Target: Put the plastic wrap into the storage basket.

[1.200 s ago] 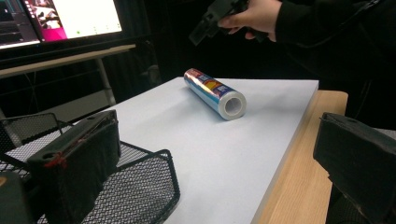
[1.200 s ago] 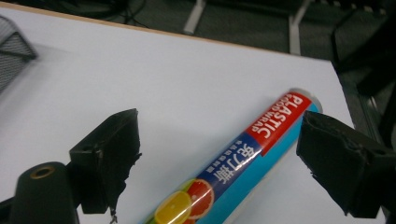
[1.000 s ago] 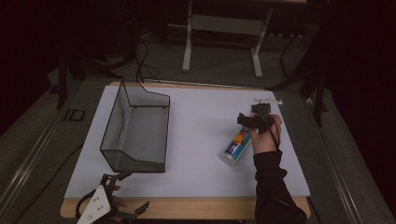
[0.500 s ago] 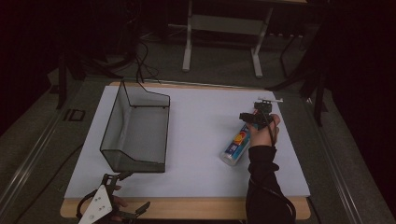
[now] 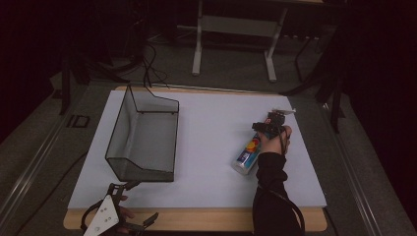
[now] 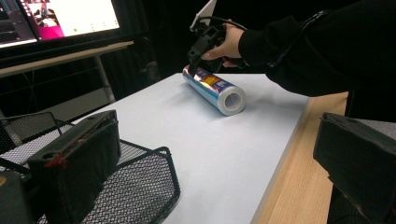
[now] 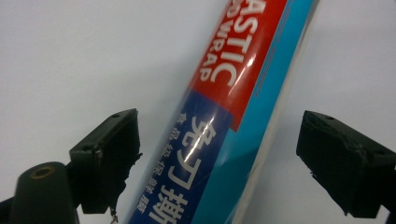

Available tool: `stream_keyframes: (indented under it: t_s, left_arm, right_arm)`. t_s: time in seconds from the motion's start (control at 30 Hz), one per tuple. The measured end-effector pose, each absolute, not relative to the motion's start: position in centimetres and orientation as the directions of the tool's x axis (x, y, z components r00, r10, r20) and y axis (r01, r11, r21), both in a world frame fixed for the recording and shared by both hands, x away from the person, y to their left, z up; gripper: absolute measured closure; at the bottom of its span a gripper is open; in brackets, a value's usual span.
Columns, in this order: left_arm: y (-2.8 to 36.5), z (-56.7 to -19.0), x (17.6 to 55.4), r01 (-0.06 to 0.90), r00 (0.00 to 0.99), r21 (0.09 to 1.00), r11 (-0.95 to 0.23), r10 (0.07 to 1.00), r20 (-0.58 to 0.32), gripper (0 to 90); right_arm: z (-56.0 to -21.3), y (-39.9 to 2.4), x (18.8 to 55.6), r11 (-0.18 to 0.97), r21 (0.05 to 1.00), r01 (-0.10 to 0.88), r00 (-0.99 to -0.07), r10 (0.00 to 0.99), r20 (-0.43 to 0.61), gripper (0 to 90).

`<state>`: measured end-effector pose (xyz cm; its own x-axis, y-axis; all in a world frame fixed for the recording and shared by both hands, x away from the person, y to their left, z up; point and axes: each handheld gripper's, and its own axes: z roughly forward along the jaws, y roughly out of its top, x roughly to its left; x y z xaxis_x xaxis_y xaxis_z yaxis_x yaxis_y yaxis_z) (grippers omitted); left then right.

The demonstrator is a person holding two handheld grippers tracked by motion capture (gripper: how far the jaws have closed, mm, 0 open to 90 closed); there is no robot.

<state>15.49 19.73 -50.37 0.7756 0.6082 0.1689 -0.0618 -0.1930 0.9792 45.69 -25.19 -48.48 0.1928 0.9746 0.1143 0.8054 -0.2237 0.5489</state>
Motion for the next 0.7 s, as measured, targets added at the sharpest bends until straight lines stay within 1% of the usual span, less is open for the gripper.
stream_keyframes:
  t_s: [0.13,0.23,0.3,0.6,0.7]
  left_arm:
    - [19.7,-50.4,15.5,-0.060,0.776,0.979,-0.194,0.609,0.167,1.4]
    - [19.7,-50.4,15.5,-0.060,0.776,0.979,-0.193,0.608,0.167,1.3]
    - [19.7,-50.4,15.5,-0.060,0.777,0.980,-0.192,0.607,0.167,1.3]
    - [19.7,-50.4,15.5,-0.061,0.776,0.979,-0.195,0.608,0.170,1.3]
    - [19.7,-50.4,15.5,-0.061,0.775,0.978,-0.198,0.608,0.172,1.3]
  right_arm:
    - [-49.0,-25.4,45.9,-0.248,0.529,0.812,0.211,0.969,0.130,13.9]
    - [-49.3,-25.4,46.1,-0.255,0.515,0.818,0.222,0.967,0.127,15.8]
    - [-49.7,-25.5,46.3,-0.270,0.494,0.827,0.229,0.963,0.144,17.2]
    - [-50.7,-24.7,46.5,-0.284,0.470,0.836,0.248,0.959,0.139,19.1]
    - [-50.9,-24.9,46.5,-0.320,0.455,0.831,0.266,0.947,0.179,21.0]
